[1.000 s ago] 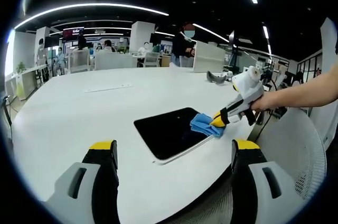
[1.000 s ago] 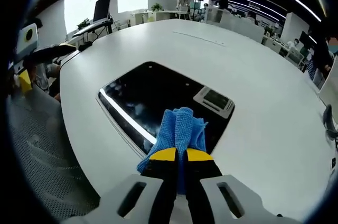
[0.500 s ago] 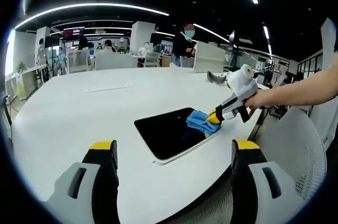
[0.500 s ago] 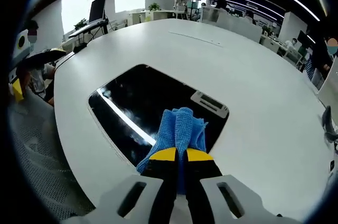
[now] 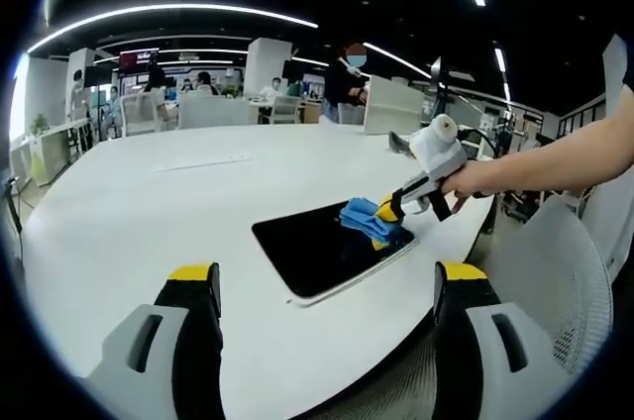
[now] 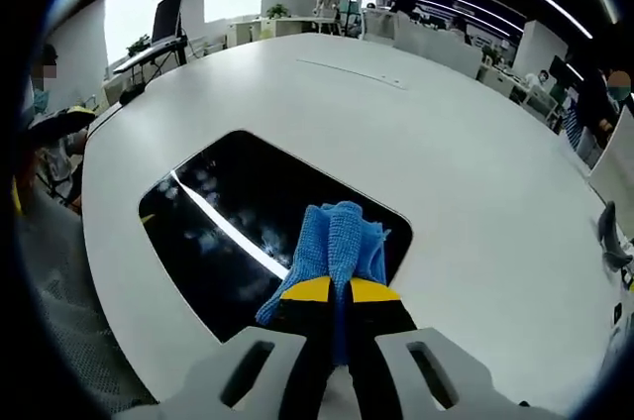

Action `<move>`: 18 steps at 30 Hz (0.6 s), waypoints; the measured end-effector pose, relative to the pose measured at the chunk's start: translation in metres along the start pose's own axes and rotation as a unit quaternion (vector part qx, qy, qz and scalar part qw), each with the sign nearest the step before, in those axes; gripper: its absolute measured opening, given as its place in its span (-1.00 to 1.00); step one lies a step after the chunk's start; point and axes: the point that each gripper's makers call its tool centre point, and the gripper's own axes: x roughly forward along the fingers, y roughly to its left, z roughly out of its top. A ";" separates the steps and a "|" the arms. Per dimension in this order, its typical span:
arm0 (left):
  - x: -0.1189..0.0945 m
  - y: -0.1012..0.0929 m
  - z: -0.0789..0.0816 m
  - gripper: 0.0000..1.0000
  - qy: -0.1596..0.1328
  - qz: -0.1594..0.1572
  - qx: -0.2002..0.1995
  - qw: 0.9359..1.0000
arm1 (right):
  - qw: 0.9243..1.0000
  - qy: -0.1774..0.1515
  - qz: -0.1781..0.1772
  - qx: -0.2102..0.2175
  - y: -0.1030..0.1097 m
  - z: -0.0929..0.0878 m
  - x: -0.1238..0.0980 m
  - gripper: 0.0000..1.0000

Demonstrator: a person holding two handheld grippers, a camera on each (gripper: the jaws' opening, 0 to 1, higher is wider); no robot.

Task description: Wipe the mirror surface with the cleaning cloth until all visible marks leave the cleaned area.

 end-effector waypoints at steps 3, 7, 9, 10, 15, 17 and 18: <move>0.001 0.000 -0.001 0.77 0.003 -0.001 0.001 1.000 | 1.000 -0.002 -0.007 -0.003 -0.004 0.004 0.004 -1.00; 0.001 0.001 0.000 0.77 0.000 0.001 -0.001 1.000 | 1.000 -0.004 -0.016 -0.007 -0.011 0.008 0.010 -1.00; 0.001 0.001 0.001 0.78 -0.003 0.002 -0.001 1.000 | 1.000 -0.003 -0.018 -0.009 -0.014 0.011 0.013 -1.00; 0.000 0.001 0.001 0.78 -0.004 0.002 -0.002 1.000 | 1.000 -0.001 -0.020 -0.011 -0.016 0.012 0.015 -1.00; 0.000 0.002 0.002 0.79 -0.008 0.001 -0.002 1.000 | 1.000 0.006 -0.026 -0.018 -0.020 0.017 0.020 -1.00; 0.001 0.000 0.004 0.79 -0.012 -0.002 0.002 1.000 | 0.999 0.009 -0.027 -0.019 -0.021 0.019 0.021 -1.00; 0.001 0.000 0.004 0.79 -0.013 -0.003 0.002 1.000 | 0.999 0.010 -0.029 -0.020 -0.024 0.020 0.023 -1.00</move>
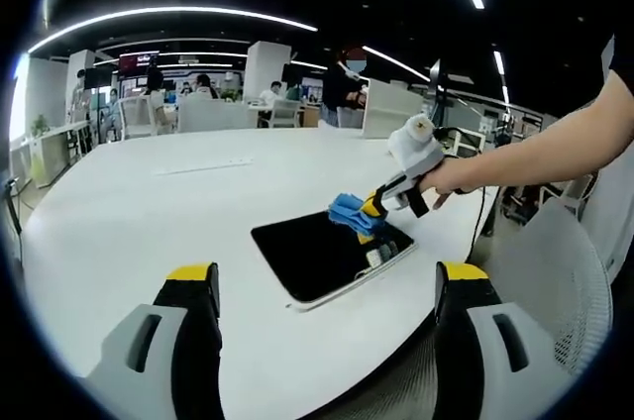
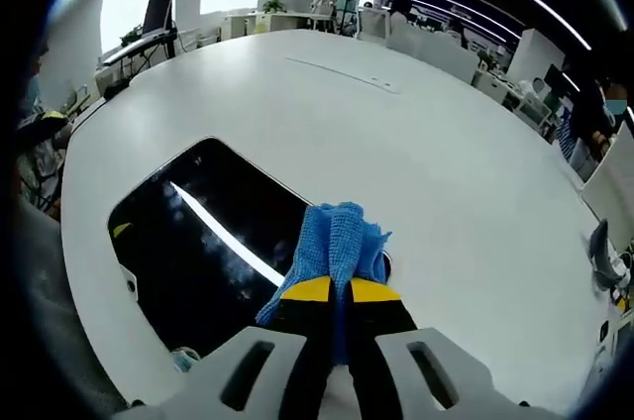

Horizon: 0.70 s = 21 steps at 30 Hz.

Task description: Wipe the mirror surface with the cleaning cloth until all visible marks leave the cleaned area.

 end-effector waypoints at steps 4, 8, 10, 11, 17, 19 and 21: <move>-0.001 0.001 0.003 0.79 -0.008 0.002 -0.003 1.000 | 1.000 0.003 -0.007 0.005 -0.007 0.003 0.005 -1.00; 0.000 0.000 0.002 0.79 -0.006 -0.001 -0.002 1.000 | 1.000 0.008 -0.010 0.005 -0.011 0.006 0.009 -1.00; 0.000 0.000 0.002 0.78 -0.006 0.000 -0.001 1.000 | 1.000 0.012 -0.011 0.002 -0.014 0.007 0.011 -1.00; 0.000 0.000 0.002 0.78 -0.006 0.000 -0.001 1.000 | 1.000 0.013 -0.012 0.002 -0.015 0.008 0.012 -1.00; 0.000 0.001 0.002 0.76 -0.004 0.002 0.000 1.000 | 0.999 0.027 -0.013 -0.010 -0.021 0.012 0.018 -1.00; 0.000 0.001 0.002 0.76 -0.004 0.002 0.000 1.000 | 0.999 0.032 -0.010 -0.015 -0.022 0.012 0.019 -1.00; 0.000 0.001 0.002 0.75 -0.004 0.001 0.000 1.000 | 0.999 0.034 -0.006 -0.013 -0.020 0.012 0.017 -1.00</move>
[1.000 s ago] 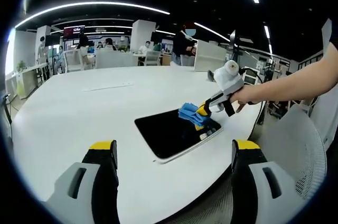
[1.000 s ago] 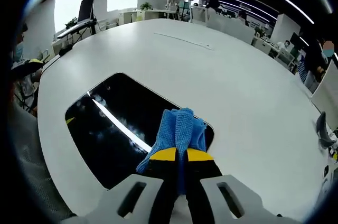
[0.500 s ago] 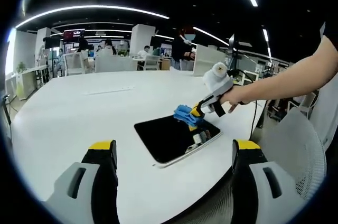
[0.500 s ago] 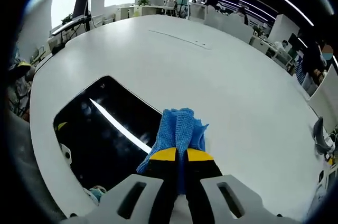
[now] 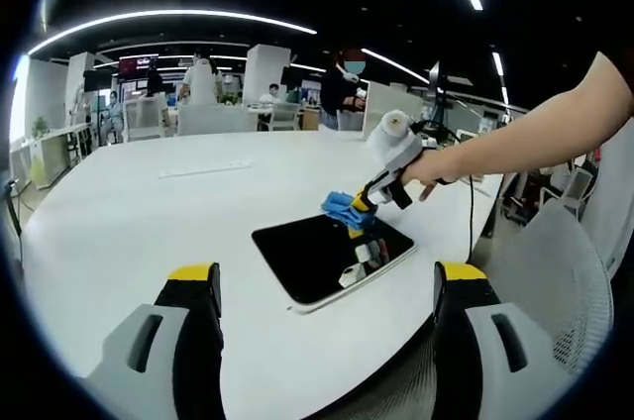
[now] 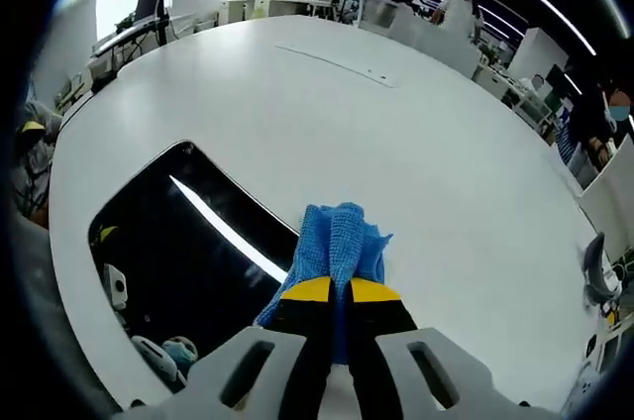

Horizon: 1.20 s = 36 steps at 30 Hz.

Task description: Wipe the mirror surface with the cleaning cloth until all visible marks leave the cleaned area.

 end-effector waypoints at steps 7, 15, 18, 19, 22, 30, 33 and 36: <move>0.000 0.000 -0.001 0.75 0.003 0.000 0.000 1.000 | 1.000 0.000 -0.004 -0.014 0.001 0.000 0.000 -1.00; 0.000 0.001 -0.001 0.75 0.005 0.002 0.000 1.000 | 1.000 -0.018 -0.014 -0.021 0.003 0.001 -0.002 -1.00; 0.000 0.001 -0.002 0.74 0.005 0.002 -0.001 1.000 | 1.000 -0.021 -0.015 -0.018 0.004 0.001 -0.003 -1.00; 0.000 0.001 -0.002 0.74 0.005 0.002 0.000 1.000 | 0.999 -0.021 -0.016 -0.020 0.005 0.001 -0.003 -1.00; 0.001 0.001 -0.002 0.74 0.008 0.001 0.000 1.000 | 0.999 -0.024 -0.015 -0.017 0.006 0.001 -0.004 -1.00; 0.000 0.003 -0.002 0.74 0.007 0.003 -0.001 1.000 | 0.999 -0.044 -0.020 -0.008 0.021 0.000 -0.016 -1.00; 0.000 0.002 -0.003 0.74 0.008 0.003 -0.001 1.000 | 0.998 -0.059 -0.027 0.001 0.025 0.000 -0.021 -1.00; 0.000 0.002 -0.004 0.74 0.012 0.000 0.001 1.000 | 0.997 -0.068 -0.028 0.013 0.028 0.000 -0.024 -1.00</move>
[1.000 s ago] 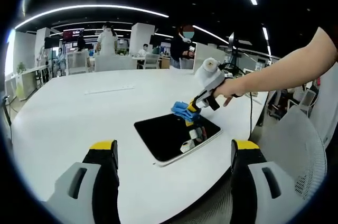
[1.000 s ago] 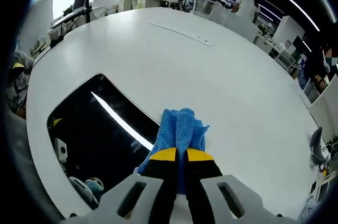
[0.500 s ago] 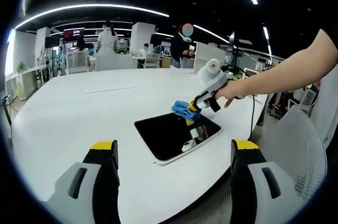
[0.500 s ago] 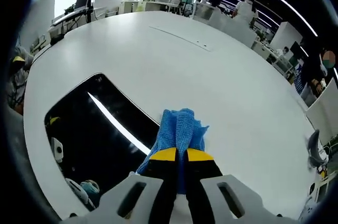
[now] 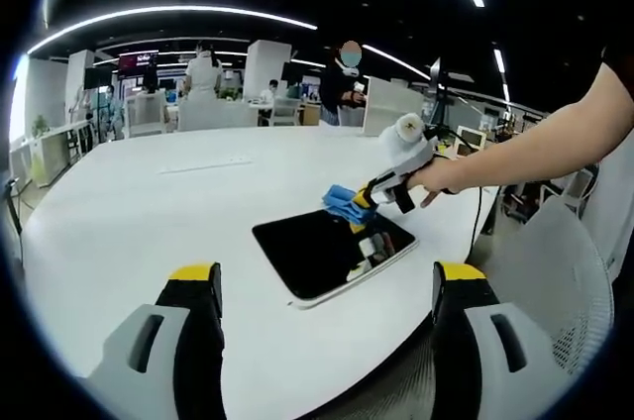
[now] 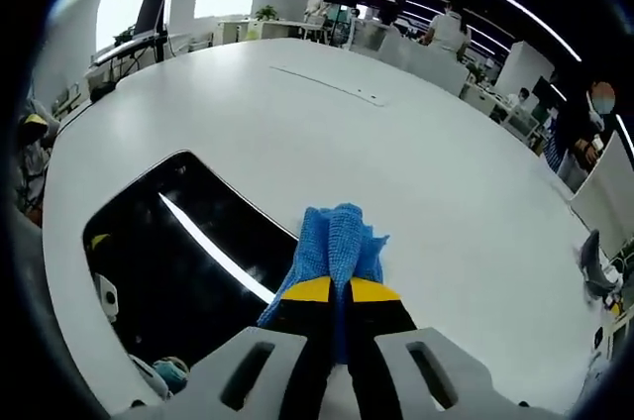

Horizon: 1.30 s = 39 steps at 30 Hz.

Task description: Wipe the mirror surface with the cleaning cloth until all visible marks leave the cleaned area.

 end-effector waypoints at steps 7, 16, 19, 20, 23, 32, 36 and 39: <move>0.000 0.001 0.001 0.73 -0.002 0.003 0.001 1.000 | 1.000 -0.016 0.009 0.005 0.003 0.007 -0.002 -1.00; 0.002 -0.001 -0.002 0.71 0.004 -0.002 0.001 1.000 | 0.999 -0.031 0.020 0.007 0.010 0.023 -0.002 -1.00; 0.002 -0.001 -0.002 0.71 0.006 -0.002 0.002 1.000 | 0.999 -0.034 0.022 0.001 0.008 0.026 -0.001 -1.00; 0.002 0.000 -0.002 0.71 0.007 -0.002 0.002 1.000 | 0.999 -0.034 0.022 0.001 0.007 0.026 -0.001 -1.00; 0.001 0.000 -0.002 0.71 0.005 0.000 0.001 1.000 | 0.999 -0.033 0.024 0.000 0.005 0.026 -0.002 -1.00; 0.000 0.001 0.001 0.71 -0.002 0.002 -0.002 1.000 | 0.999 -0.026 0.019 -0.042 0.003 0.025 -0.013 -1.00; 0.000 0.001 0.000 0.71 0.000 0.003 -0.001 1.000 | 0.999 -0.031 0.021 -0.025 0.005 0.026 -0.016 -1.00; 0.000 0.002 0.000 0.71 -0.001 0.004 -0.001 1.000 | 0.999 -0.033 0.018 -0.024 0.003 0.026 -0.019 -1.00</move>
